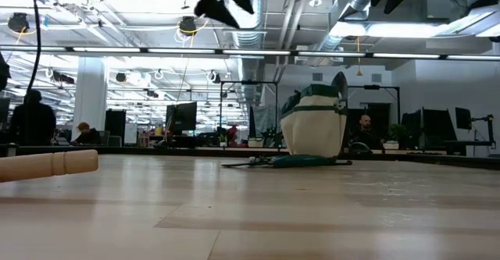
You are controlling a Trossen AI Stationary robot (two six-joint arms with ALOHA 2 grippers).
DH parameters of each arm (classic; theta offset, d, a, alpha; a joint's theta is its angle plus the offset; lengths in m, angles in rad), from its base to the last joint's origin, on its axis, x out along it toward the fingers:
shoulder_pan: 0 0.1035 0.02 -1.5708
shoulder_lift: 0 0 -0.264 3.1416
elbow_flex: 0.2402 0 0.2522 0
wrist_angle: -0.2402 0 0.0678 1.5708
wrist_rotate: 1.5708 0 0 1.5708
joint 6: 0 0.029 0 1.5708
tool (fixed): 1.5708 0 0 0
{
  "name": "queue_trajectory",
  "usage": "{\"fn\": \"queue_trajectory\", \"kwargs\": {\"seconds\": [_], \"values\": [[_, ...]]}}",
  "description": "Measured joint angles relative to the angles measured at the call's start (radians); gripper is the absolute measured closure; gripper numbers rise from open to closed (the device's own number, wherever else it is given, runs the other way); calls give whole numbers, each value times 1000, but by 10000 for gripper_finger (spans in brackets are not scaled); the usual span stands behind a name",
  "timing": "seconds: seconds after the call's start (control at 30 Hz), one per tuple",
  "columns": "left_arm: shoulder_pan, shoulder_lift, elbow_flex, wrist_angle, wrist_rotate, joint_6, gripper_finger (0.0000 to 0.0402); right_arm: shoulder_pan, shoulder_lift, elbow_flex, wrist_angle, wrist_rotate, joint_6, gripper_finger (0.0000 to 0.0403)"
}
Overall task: Pick & Place Garden tools in Gardening bag
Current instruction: Put the trowel into the side pocket of the gardening bag
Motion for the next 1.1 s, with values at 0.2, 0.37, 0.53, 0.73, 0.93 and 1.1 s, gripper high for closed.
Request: {"fn": "queue_trajectory", "kwargs": {"seconds": [0.2, 0.37, 0.53, 0.73, 0.93, 1.1], "values": [[-39, 60, -2, -129, 96, -78, 81, 0, 0, 0, 0, -2, -7, 164], [-83, 176, -2, -135, 147, -82, 90, 0, 0, 0, -1, -21, -7, 164], [-107, 286, -2, -136, 195, -80, 97, 1, 0, 0, -2, -22, -7, 164], [-114, 383, -2, -118, 221, -53, 101, 1, 0, 0, -4, -21, -27, 164], [-104, 473, -2, 50, 199, 15, 101, 1, 0, 0, -4, -21, -26, 164], [-70, 530, -1, 94, 180, 75, 101, 1, 0, 0, -4, -22, -21, 164]]}}
